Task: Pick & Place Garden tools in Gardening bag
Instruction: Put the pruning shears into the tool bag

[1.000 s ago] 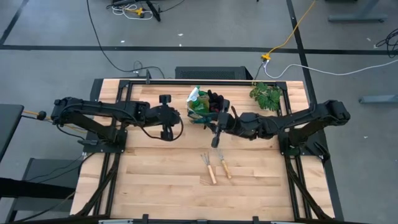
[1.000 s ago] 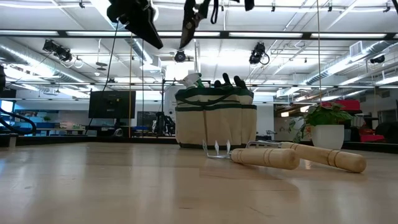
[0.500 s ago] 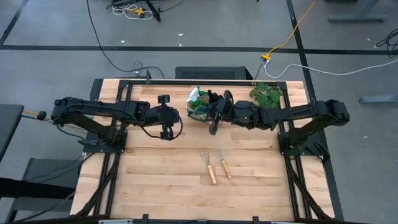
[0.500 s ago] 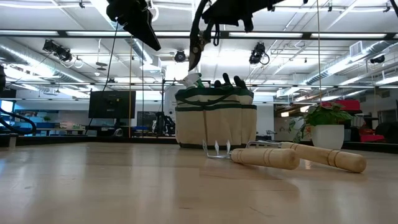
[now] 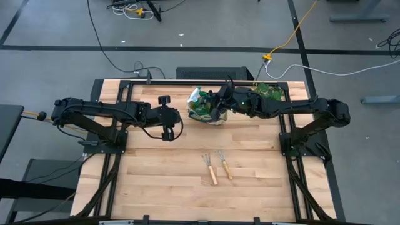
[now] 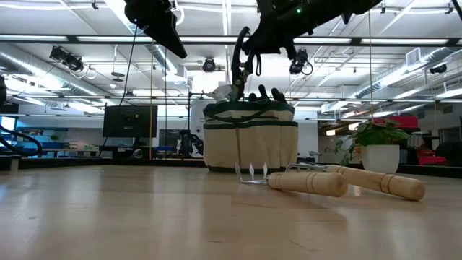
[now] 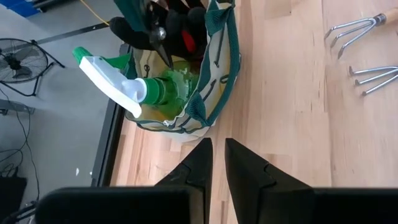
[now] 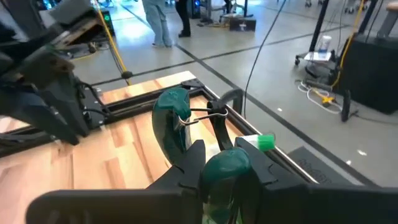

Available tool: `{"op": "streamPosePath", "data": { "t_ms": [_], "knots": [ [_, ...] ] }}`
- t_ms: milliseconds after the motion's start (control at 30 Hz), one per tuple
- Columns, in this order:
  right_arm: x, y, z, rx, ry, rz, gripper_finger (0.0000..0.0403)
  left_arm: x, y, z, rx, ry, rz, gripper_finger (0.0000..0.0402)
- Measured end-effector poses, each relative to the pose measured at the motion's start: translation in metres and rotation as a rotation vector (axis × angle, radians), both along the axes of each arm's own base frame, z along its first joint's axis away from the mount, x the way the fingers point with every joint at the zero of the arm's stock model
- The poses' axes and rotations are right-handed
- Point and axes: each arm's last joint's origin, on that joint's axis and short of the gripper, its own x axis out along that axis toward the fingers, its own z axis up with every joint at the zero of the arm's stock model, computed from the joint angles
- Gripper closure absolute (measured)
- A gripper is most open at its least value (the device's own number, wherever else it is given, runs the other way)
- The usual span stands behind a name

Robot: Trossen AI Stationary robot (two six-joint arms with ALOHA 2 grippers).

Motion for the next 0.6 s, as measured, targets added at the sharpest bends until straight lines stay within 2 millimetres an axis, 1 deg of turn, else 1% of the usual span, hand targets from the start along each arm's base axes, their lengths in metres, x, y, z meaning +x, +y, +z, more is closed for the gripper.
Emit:
{"op": "streamPosePath", "data": {
  "t_ms": [333,600],
  "knots": [
    [-0.005,-0.019,-0.004,0.069,0.014,-0.001,0.0351,0.001,0.0,0.0,-0.001,-0.008,0.0,0.0353],
    [-0.006,-0.022,-0.005,0.097,0.014,-0.001,0.0351,0.001,0.0,0.001,-0.001,-0.016,0.0,0.0353]
  ]
}}
